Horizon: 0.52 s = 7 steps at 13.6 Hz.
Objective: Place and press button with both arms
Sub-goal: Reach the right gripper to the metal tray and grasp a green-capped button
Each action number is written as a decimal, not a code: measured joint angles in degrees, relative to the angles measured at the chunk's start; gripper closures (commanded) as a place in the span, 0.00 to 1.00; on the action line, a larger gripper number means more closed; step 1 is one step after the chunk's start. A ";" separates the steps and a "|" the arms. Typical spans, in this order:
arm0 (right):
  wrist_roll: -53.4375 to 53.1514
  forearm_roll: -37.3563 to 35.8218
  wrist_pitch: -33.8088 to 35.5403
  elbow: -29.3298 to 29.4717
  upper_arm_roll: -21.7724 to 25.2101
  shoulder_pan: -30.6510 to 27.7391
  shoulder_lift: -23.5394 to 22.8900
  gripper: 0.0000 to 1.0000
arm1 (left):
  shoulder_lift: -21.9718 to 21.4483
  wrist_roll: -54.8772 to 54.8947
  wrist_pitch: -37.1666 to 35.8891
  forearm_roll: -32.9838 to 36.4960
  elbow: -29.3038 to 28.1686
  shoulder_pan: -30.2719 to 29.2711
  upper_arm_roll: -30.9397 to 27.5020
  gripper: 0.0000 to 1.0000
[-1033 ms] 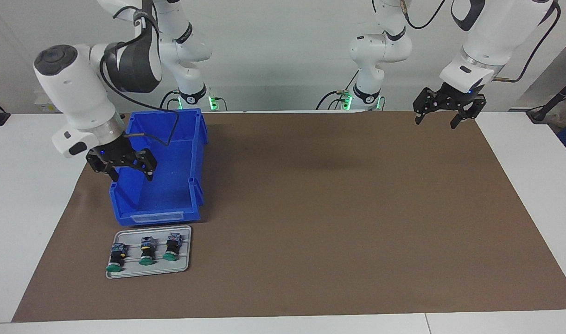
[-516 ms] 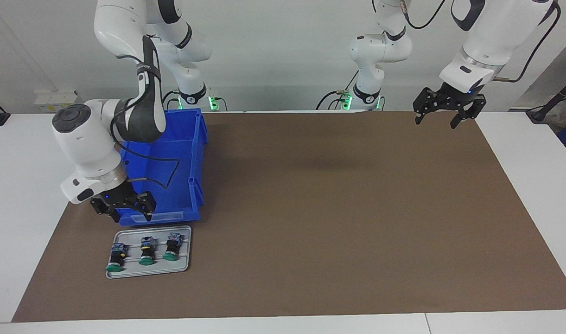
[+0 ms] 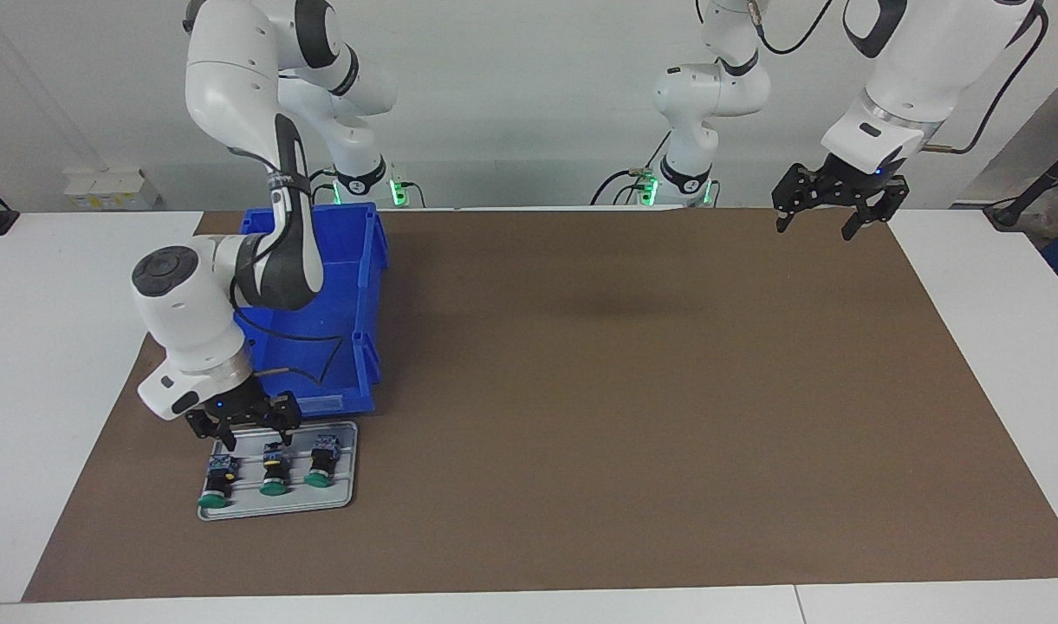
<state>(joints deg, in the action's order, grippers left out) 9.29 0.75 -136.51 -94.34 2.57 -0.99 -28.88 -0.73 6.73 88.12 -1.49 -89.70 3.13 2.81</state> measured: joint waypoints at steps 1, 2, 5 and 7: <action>0.51 0.01 -1.92 -0.09 0.01 -0.32 -1.32 0.16 | 0.00 0.00 0.00 0.00 0.00 0.00 0.00 0.00; 0.71 0.01 -3.54 -0.11 0.00 -0.34 -2.49 0.18 | 0.00 0.00 0.00 0.00 0.00 0.00 0.00 0.00; 0.81 0.01 -4.42 -0.11 -0.21 0.03 -3.84 0.33 | 0.00 0.00 0.00 0.00 0.00 0.00 0.00 0.00; 0.88 0.01 -4.42 -0.17 -0.29 0.05 -3.97 0.42 | 0.00 0.00 0.00 0.00 0.00 0.00 0.00 0.00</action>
<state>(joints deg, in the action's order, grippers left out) 10.18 0.76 -140.93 -94.50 2.27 -0.94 -32.84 -0.73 6.73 88.12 -1.49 -89.70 3.13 2.81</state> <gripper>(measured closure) 0.322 0.000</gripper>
